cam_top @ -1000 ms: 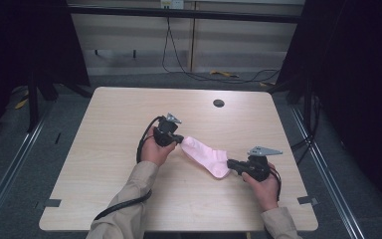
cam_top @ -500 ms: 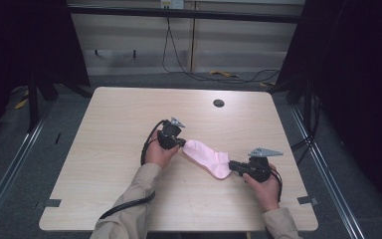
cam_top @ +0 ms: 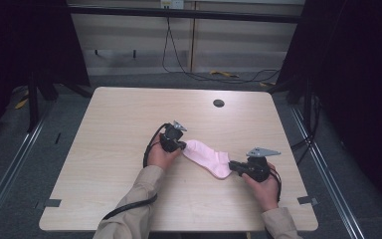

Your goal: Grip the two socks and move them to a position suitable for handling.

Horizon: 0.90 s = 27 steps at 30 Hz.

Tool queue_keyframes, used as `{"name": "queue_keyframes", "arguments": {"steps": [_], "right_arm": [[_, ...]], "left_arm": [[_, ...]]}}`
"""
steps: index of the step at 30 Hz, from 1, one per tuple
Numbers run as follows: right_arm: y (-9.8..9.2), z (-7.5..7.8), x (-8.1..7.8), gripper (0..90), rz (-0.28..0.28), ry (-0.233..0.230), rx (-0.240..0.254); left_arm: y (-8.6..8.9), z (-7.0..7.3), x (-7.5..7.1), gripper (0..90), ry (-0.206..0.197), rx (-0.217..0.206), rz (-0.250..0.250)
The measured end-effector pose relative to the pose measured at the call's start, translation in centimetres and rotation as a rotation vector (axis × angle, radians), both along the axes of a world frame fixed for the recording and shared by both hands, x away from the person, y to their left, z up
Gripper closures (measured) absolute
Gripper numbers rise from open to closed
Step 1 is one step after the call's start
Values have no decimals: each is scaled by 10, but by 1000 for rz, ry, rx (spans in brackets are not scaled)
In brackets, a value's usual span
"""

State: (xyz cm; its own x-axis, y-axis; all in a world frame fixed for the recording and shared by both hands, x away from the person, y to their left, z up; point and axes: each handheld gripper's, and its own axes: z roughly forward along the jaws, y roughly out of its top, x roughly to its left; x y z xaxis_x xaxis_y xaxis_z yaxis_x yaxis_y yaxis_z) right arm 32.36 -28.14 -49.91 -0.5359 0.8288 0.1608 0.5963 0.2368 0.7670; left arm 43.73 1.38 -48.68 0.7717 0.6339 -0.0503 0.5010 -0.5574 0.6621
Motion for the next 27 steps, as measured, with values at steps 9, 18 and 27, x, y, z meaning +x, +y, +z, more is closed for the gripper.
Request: {"name": "queue_keyframes", "arguments": {"steps": [9,18,27], "right_arm": [[4,5,0,816,-4,-45,-69],[2,5,-2,858,-6,-39,-64],[5,9,-3,886,13,-29,-52]], "left_arm": [[3,0,-3,888,-3,0,-6],[7,5,-8,891,-7,2,-4],[12,11,-8,892,-15,-7,-3]]}}
